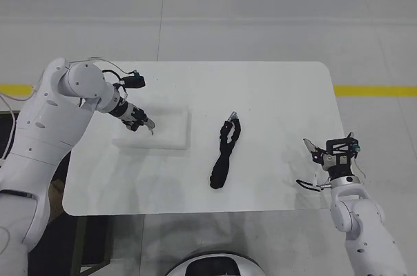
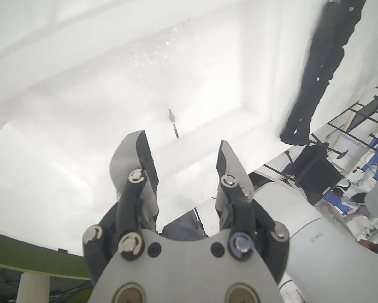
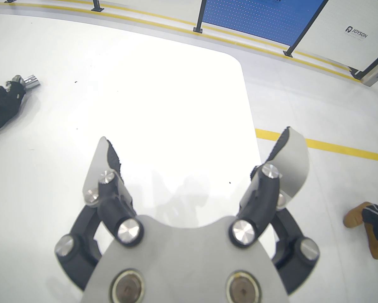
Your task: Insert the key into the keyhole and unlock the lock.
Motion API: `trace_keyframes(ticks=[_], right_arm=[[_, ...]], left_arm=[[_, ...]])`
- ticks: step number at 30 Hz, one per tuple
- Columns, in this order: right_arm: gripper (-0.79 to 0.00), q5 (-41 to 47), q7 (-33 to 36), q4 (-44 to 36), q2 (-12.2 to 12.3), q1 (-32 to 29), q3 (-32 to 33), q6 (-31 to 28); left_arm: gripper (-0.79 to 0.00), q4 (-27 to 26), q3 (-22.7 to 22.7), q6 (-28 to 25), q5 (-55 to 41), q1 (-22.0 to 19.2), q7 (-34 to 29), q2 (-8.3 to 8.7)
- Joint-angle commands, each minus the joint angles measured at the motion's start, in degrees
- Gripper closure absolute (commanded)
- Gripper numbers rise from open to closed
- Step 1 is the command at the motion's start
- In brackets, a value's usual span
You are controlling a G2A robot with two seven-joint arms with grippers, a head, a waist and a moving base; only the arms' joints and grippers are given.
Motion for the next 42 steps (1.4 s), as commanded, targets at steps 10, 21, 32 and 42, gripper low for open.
trace_keyframes(ticks=[10, 21, 32, 42], right_arm=[[-0.785, 0.0, 0.0, 0.0, 0.0, 0.0, 0.0, 0.0], [-0.785, 0.0, 0.0, 0.0, 0.0, 0.0, 0.0, 0.0], [-0.785, 0.0, 0.0, 0.0, 0.0, 0.0, 0.0, 0.0], [-0.785, 0.0, 0.0, 0.0, 0.0, 0.0, 0.0, 0.0]], left_arm=[[-0.409, 2.8, 4.2, 0.3, -3.2, -2.1, 0.0, -0.10], [-0.314, 6.3, 4.8, -0.9, -1.9, -2.0, 5.2, -2.01], [0.000, 9.9, 5.9, -0.3, -0.3, -3.2, 4.6, -4.23], [0.000, 4.2, 3.3, 1.5, 5.3, -4.8, 1.7, -3.81]])
